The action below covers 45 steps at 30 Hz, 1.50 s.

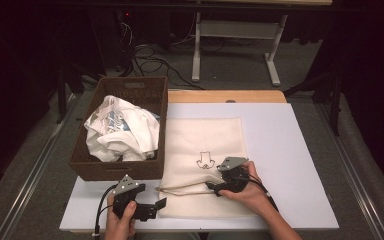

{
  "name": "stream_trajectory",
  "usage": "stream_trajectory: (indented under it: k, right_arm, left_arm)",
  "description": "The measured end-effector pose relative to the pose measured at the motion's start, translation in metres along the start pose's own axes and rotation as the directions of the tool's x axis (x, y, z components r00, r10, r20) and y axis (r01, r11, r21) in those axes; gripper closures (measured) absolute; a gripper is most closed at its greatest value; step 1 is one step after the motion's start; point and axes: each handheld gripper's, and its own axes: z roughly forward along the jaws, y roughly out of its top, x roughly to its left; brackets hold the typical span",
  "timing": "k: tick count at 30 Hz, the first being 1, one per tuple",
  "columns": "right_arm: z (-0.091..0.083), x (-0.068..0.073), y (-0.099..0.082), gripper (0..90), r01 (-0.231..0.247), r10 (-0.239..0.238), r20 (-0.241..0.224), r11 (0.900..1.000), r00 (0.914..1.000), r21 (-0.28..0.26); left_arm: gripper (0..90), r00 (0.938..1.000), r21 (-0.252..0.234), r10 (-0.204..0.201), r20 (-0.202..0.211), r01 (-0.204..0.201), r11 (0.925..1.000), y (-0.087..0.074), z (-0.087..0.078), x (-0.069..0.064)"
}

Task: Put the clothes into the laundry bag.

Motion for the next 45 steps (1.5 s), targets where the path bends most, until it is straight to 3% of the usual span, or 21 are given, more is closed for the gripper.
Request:
stream_trajectory:
  k: [1,4,8,9,11,14,16,18,20,23,32,39,45]
  right_arm:
    - [0.002,0.001,0.0,12.1,0.012,-0.012,0.015,0.9999,0.9998,0.007]
    - [0.005,-0.002,0.002,2.9,-0.025,0.023,0.05,0.9988,0.9985,0.042]
    - [0.006,-0.003,0.001,3.8,-0.034,0.032,0.056,0.9986,0.9979,0.042]
    - [0.005,-0.004,0.001,8.4,-0.034,0.032,0.057,0.9986,0.9978,0.039]
    - [0.002,-0.007,0.0,24.4,-0.076,0.075,0.089,0.9971,0.9932,0.008]
    - [-0.002,-0.012,-0.001,50.2,-0.101,0.103,0.119,0.9947,0.9876,-0.019]
    - [-0.003,-0.014,0.0,58.2,-0.105,0.107,0.133,0.9943,0.9854,-0.018]
    - [-0.004,-0.014,0.001,75.8,-0.112,0.113,0.136,0.9935,0.9841,-0.017]
    - [-0.004,-0.012,0.001,85.5,-0.097,0.098,0.129,0.9951,0.9868,-0.018]
    - [-0.007,-0.009,0.002,87.8,-0.062,0.063,0.124,0.998,0.9902,-0.012]
    - [-0.026,-0.004,0.009,88.1,-0.072,0.082,0.085,0.991,0.993,-0.113]
    - [-0.031,-0.01,0.011,88.0,-0.125,0.132,0.048,0.9826,0.99,-0.138]
    - [-0.032,-0.009,0.011,87.9,-0.121,0.129,0.045,0.9829,0.9907,-0.138]
  left_arm:
    - [1.0,1.0,0.0,0.005,-0.001,-0.005,1.0,0.0,0.0,-0.001]
    - [0.7,1.0,-0.003,0.009,0.001,-0.009,1.0,0.0,0.0,-0.002]
    - [0.8,0.9995,-0.001,0.028,-0.015,-0.028,0.9996,0.002,0.0,-0.005]
    - [0.8,0.999,-0.001,0.039,-0.021,-0.039,0.9993,0.004,-0.002,-0.007]
    - [0.8,0.9986,-0.009,0.048,-0.022,-0.049,0.9988,0.007,-0.004,-0.01]
    - [0.8,0.9982,-0.012,0.054,-0.027,-0.054,0.9984,0.012,-0.006,-0.014]
    - [0.7,0.998,-0.004,0.054,-0.032,-0.054,0.9985,0.015,-0.006,-0.016]
    - [0.6,0.9979,0.003,0.055,-0.034,-0.055,0.9985,0.017,-0.007,-0.019]
    - [0.3,0.9985,-0.002,0.052,-0.016,-0.052,0.9987,0.021,-0.009,-0.021]
    - [0.3,0.9982,-0.013,0.058,-0.013,-0.058,0.9982,0.029,-0.012,-0.026]
    - [0.5,0.9955,-0.059,0.087,-0.037,-0.089,0.9943,0.064,-0.021,-0.035]
    - [0.4,0.9933,-0.076,0.095,-0.067,-0.1,0.9922,0.082,-0.027,-0.027]
    - [0.3,0.991,-0.077,0.093,-0.097,-0.1,0.992,0.098,-0.029,-0.017]
